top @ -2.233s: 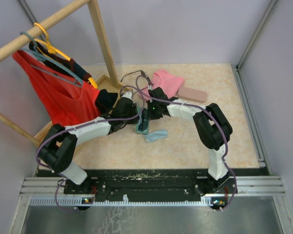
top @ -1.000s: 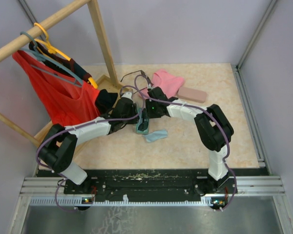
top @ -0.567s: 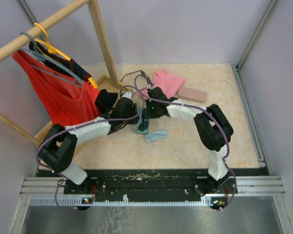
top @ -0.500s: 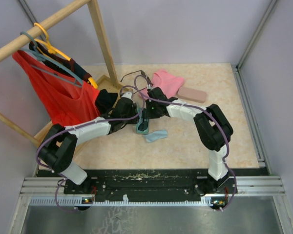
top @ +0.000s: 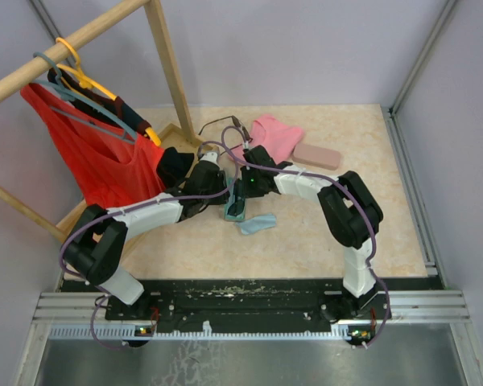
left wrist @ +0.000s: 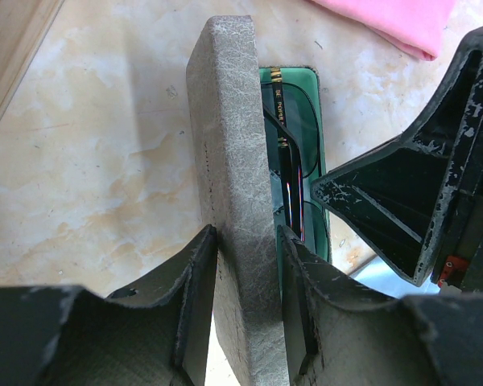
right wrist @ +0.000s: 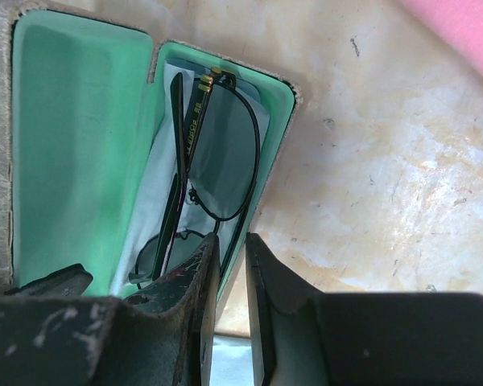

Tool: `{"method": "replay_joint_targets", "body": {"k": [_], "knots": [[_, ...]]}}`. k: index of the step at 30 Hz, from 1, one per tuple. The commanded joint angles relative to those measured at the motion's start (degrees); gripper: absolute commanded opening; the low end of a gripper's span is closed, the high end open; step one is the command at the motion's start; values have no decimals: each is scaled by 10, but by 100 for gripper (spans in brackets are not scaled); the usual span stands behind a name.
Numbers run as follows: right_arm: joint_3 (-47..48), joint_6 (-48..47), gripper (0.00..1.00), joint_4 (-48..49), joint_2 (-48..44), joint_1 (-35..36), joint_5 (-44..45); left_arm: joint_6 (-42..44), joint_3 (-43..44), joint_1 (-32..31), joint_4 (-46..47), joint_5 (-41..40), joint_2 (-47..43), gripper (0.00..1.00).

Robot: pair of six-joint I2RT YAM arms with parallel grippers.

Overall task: Organize the sunglasses
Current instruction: Adjust the sunglasses in the sunglasses case.

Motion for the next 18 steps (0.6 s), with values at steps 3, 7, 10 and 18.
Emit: {"method": "replay_joint_targets", "body": {"k": [3,7,10,18], "knots": [[0,0,21,17,6,1,-3,0,8,1,3,3,-5,41],[-1,0,21,18,10,1,-4,0,8,1,4,3,-5,41],[1,-1,21,19,13,1,-4,0,9,1,5,4,-4,41],[3,-2,21,18,23,1,-2,0,7,1,7,6,-2,41]]}}
